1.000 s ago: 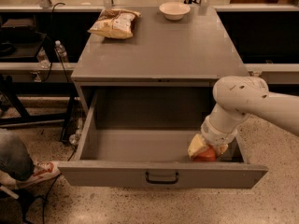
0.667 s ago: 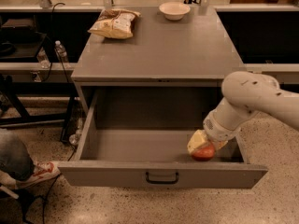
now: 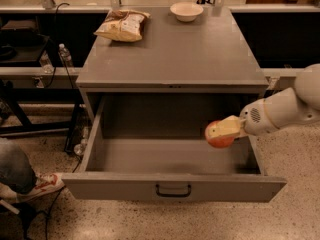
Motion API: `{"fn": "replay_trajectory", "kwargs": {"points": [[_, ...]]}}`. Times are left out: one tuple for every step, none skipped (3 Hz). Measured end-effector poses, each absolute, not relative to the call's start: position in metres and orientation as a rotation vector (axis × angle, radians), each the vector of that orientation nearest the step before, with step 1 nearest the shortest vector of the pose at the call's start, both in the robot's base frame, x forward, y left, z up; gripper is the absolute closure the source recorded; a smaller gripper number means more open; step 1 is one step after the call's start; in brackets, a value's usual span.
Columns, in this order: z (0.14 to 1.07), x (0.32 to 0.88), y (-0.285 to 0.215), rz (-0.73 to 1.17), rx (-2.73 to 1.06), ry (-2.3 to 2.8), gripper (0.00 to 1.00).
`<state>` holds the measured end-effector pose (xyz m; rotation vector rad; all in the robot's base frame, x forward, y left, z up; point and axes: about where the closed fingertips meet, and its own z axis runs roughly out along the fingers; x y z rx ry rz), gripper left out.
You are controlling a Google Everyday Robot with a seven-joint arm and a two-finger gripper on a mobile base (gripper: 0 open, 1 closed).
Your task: Pick apple from top drawer and place on counter
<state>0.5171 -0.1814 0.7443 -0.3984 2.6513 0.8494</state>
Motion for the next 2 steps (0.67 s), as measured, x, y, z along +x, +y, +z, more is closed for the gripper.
{"fn": "replay_trajectory", "kwargs": {"points": [[0.7573, 0.5164, -0.1910, 0.844, -0.483, 2.571, 1.00], [0.7570, 0.5166, -0.1901, 0.845, -0.486, 2.572, 1.00]]}}
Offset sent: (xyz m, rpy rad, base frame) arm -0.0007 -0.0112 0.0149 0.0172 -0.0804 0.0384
